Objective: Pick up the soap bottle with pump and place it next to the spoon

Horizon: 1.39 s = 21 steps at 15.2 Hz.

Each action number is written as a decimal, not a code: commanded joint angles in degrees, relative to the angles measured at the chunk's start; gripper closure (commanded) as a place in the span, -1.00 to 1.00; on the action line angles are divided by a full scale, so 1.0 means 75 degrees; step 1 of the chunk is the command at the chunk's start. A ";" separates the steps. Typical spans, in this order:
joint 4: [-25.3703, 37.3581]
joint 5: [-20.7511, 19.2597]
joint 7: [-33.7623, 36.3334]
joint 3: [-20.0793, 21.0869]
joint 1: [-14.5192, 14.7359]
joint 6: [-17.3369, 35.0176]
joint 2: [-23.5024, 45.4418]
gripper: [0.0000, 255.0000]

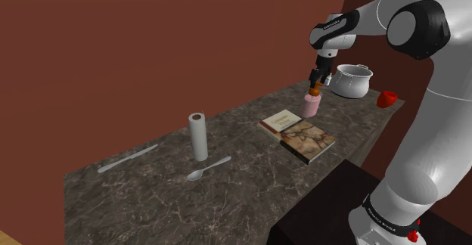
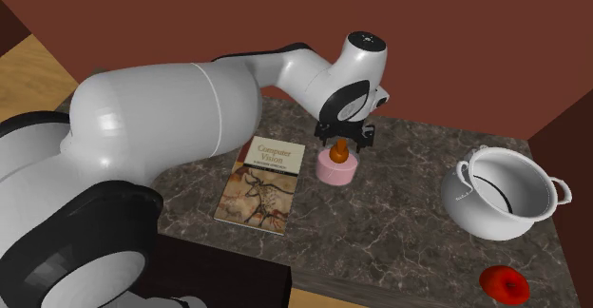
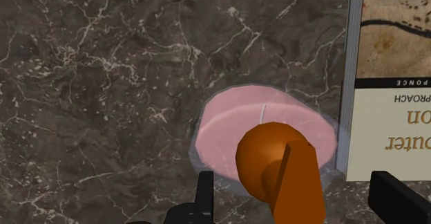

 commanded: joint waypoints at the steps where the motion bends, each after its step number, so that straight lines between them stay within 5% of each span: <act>1: -0.0001 0.0001 -0.0001 0.0000 -0.0001 0.0002 0.0001 -1.00; 2: 0.0000 0.0001 0.0000 0.0000 0.0000 0.0001 0.0001 -1.00; 3: 0.0000 0.0001 0.0000 0.0000 0.0000 0.0001 0.0001 1.00; 12: -0.0001 0.0001 -0.0001 0.0000 -0.0001 0.0002 0.0001 1.00; 21: 0.0607 -0.0166 0.0109 -0.0035 0.0029 -0.0851 -0.0279 1.00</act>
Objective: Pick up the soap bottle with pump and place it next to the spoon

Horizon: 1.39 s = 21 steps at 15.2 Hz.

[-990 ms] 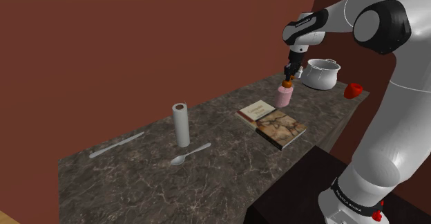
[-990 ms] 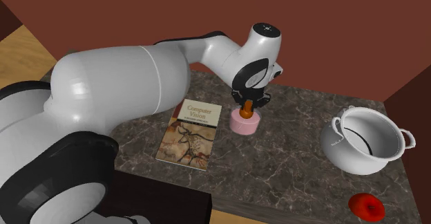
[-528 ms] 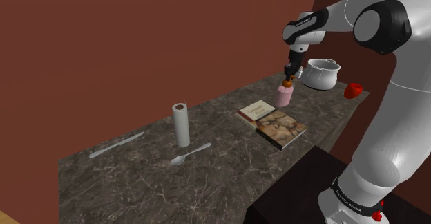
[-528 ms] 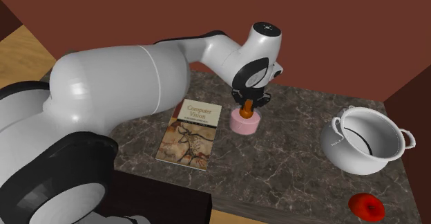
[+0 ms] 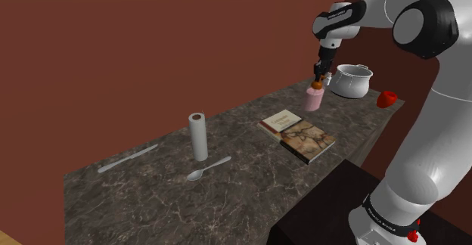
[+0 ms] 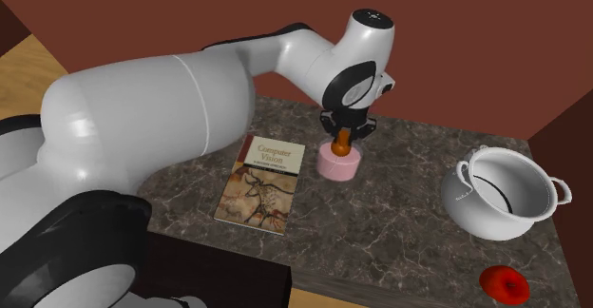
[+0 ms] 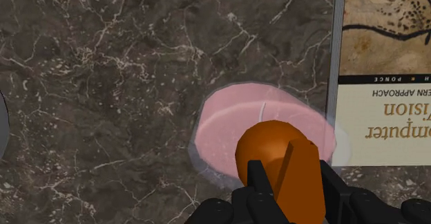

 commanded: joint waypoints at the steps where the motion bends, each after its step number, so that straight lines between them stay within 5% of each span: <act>1: 0.0161 -0.0024 0.0027 -0.0001 0.0008 -0.0192 -0.0036 1.00; 21: 0.2143 -0.0082 0.0071 -0.0047 -0.0043 -0.2231 -0.0103 1.00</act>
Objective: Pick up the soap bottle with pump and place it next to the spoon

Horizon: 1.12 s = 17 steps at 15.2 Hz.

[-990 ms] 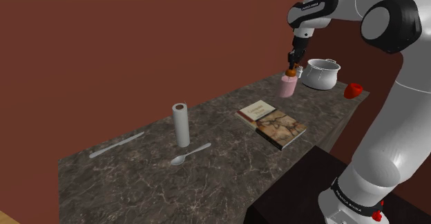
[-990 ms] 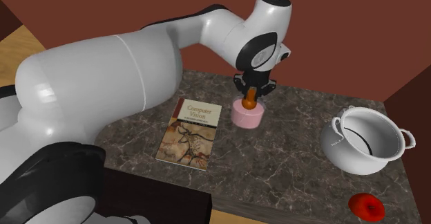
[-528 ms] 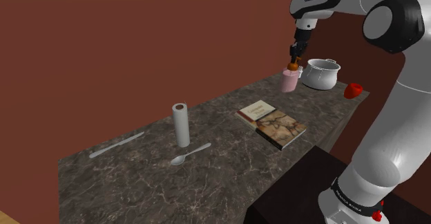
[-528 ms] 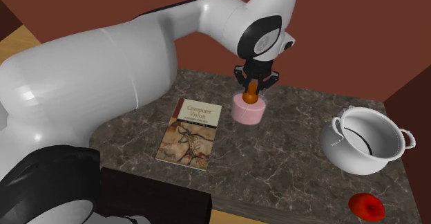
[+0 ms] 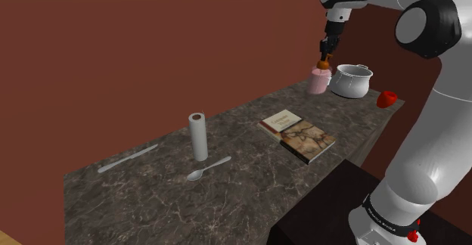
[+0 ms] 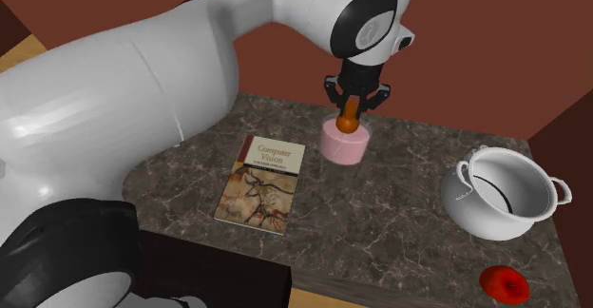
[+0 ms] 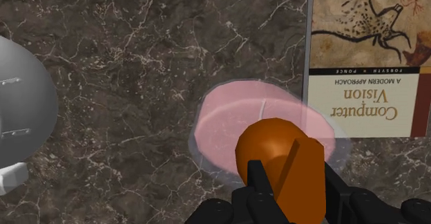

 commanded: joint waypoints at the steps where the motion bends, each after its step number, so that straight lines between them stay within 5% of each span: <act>1: 0.0217 0.0001 0.0008 -0.0002 -0.0004 -0.0212 0.0005 1.00; 17: 0.2781 0.0348 -0.0156 -0.0085 -0.0323 -0.2158 0.0696 1.00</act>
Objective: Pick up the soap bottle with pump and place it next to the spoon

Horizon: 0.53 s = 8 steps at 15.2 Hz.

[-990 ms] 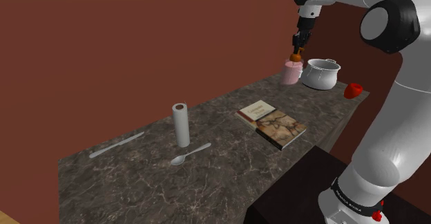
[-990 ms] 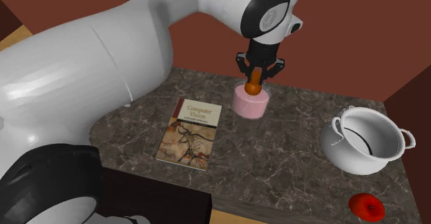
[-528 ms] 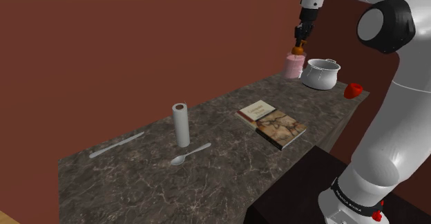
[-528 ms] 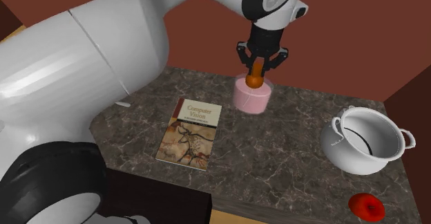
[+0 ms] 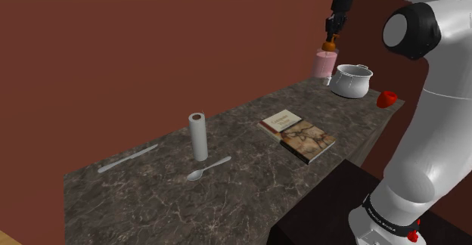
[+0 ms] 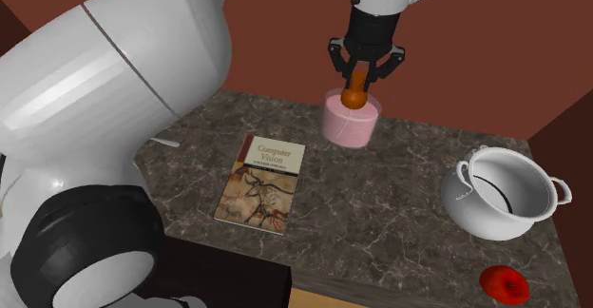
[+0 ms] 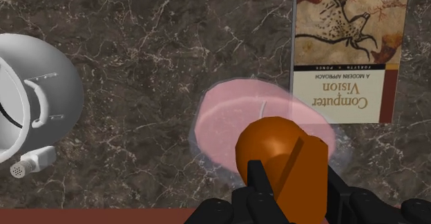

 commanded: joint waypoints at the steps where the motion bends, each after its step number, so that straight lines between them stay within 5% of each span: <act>1: 0.0385 0.0067 -0.0026 -0.0012 -0.0066 -0.0272 0.0126 1.00; 5: 0.1272 0.0254 -0.0088 -0.0034 -0.0259 -0.0846 0.0469 1.00; 8: -0.0073 -0.0283 0.0510 0.0130 0.0444 -0.0429 -0.0570 1.00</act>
